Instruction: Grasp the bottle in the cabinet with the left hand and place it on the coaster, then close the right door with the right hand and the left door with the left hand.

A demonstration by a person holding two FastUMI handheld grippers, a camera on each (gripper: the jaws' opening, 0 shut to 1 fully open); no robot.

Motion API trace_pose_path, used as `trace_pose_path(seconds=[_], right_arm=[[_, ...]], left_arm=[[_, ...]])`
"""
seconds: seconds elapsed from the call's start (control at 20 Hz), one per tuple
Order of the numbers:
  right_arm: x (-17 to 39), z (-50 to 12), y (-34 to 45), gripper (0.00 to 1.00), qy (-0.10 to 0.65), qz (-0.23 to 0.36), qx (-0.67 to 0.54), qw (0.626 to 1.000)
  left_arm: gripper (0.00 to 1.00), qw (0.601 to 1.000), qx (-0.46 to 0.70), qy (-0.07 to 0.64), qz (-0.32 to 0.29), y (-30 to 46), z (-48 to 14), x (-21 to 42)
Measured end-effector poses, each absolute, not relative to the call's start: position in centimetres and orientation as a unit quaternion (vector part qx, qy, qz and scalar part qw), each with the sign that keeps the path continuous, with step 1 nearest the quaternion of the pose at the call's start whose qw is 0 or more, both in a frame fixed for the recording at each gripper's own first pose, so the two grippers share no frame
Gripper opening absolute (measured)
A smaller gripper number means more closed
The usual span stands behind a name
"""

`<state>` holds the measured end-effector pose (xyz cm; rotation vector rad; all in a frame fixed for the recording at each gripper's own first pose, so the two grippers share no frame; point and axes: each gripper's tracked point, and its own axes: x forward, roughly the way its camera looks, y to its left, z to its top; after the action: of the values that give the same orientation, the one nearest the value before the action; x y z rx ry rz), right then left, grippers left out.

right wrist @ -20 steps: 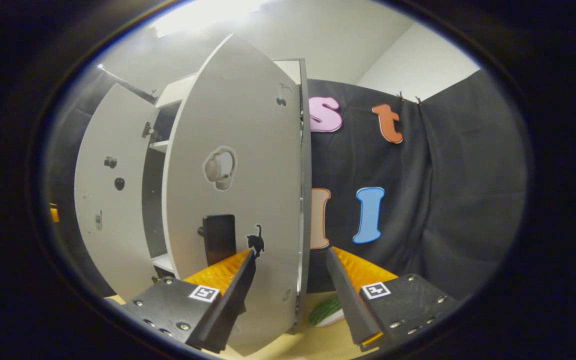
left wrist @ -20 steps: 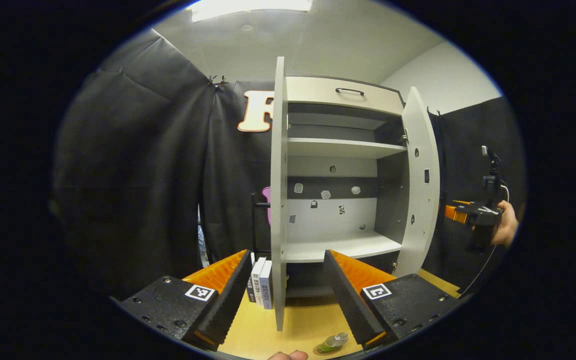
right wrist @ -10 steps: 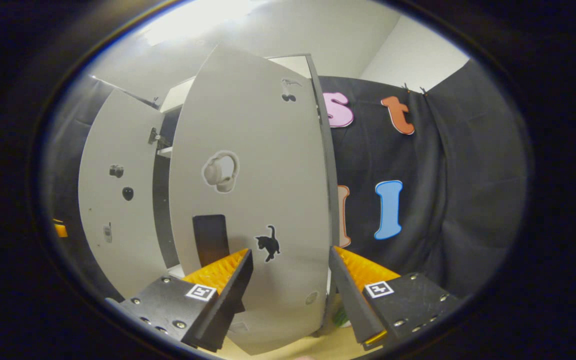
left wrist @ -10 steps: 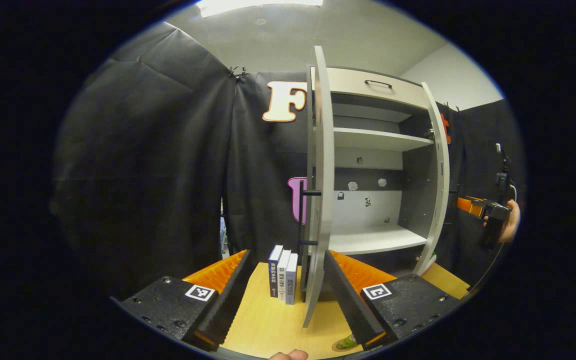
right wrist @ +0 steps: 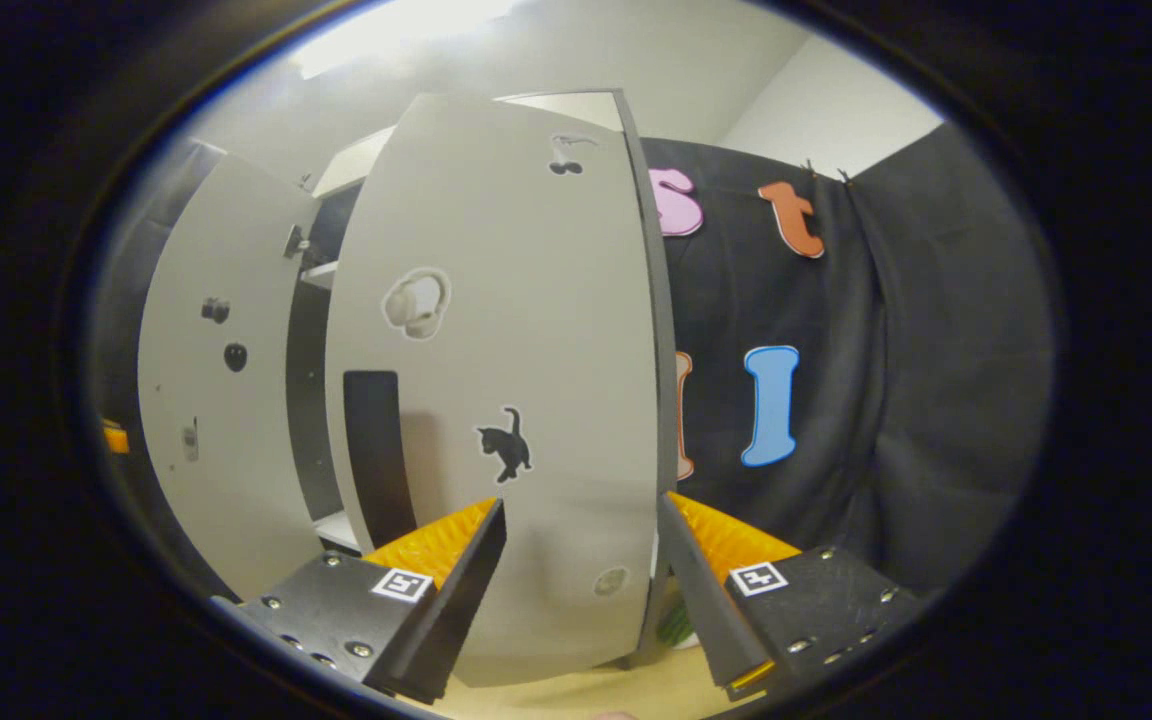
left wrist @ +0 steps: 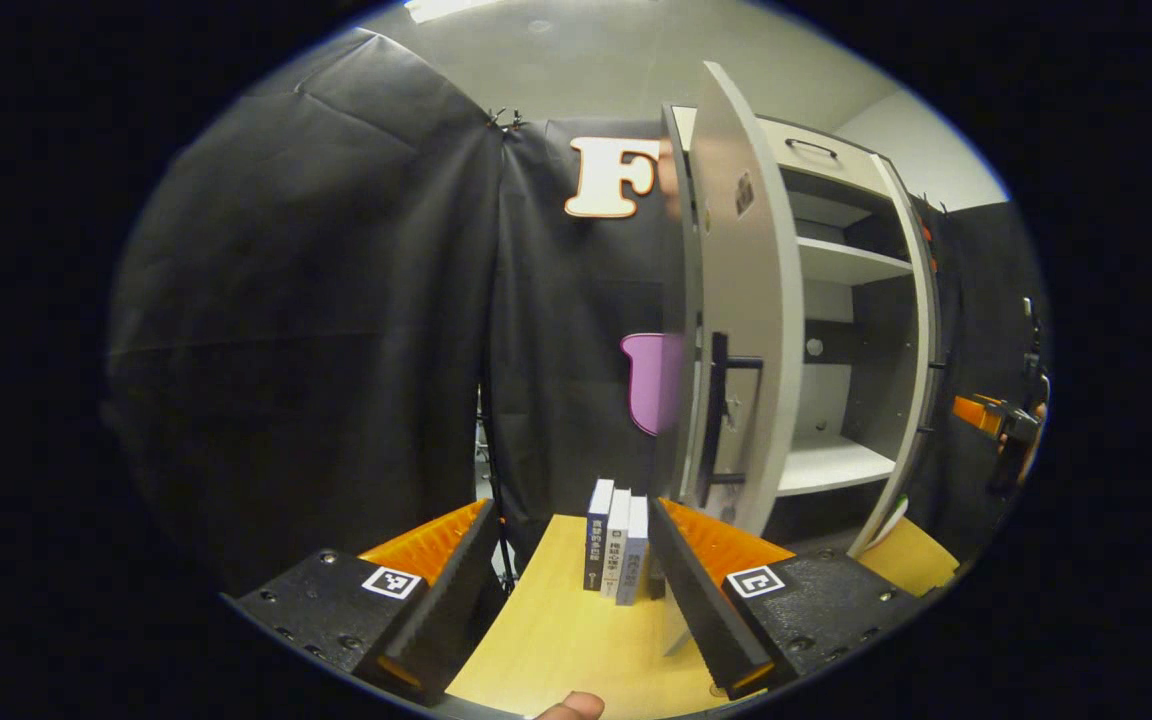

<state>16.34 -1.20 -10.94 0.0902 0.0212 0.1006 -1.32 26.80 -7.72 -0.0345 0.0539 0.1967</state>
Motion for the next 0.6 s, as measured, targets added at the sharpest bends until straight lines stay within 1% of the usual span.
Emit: trace_pose_path(seconds=[0.1, 0.15, 0.3, 0.35, 0.4, 0.45, 0.5, 0.55, 0.6], right_arm=[[16.1, -11.3, -1.7, 0.93, 0.011, 0.046, 0.03, 0.998], [16.1, -11.3, -1.9, 0.93, 0.009, 0.043, 0.024, 0.999], [15.9, -11.0, -2.0, 0.92, 0.005, 0.039, 0.018, 0.999], [15.8, -11.0, -2.1, 0.92, 0.003, 0.034, 0.021, 0.999], [15.7, -10.8, -2.2, 0.92, 0.003, 0.031, 0.025, 0.999], [15.8, -10.8, -2.2, 0.92, 0.004, 0.028, 0.027, 0.999], [15.8, -10.7, -2.2, 0.89, 0.004, 0.023, 0.026, 0.999], [15.7, -10.6, -2.2, 0.92, 0.002, 0.018, 0.025, 1.0], [15.6, -10.4, -2.1, 0.93, 0.0, 0.017, 0.022, 1.0]], left_arm=[[0.95, 0.996, -0.036, 0.018, 0.083, 27.4, -7.5, 0.0], [0.94, 0.996, -0.039, 0.013, 0.079, 27.8, -7.2, 0.8], [0.95, 0.997, -0.029, -0.001, 0.071, 28.8, -6.6, 3.6], [0.93, 0.998, -0.023, -0.007, 0.065, 28.7, -6.1, 4.8], [1.0, 0.998, -0.019, -0.01, 0.056, 28.4, -5.9, 5.7], [0.93, 0.999, -0.016, -0.011, 0.041, 27.7, -5.8, 6.7], [0.97, 1.0, -0.014, -0.011, 0.026, 26.8, -5.7, 7.8], [0.94, 1.0, -0.011, -0.01, 0.011, 25.9, -5.7, 8.7], [0.93, 1.0, -0.009, -0.008, -0.005, 24.8, -5.9, 9.5]])
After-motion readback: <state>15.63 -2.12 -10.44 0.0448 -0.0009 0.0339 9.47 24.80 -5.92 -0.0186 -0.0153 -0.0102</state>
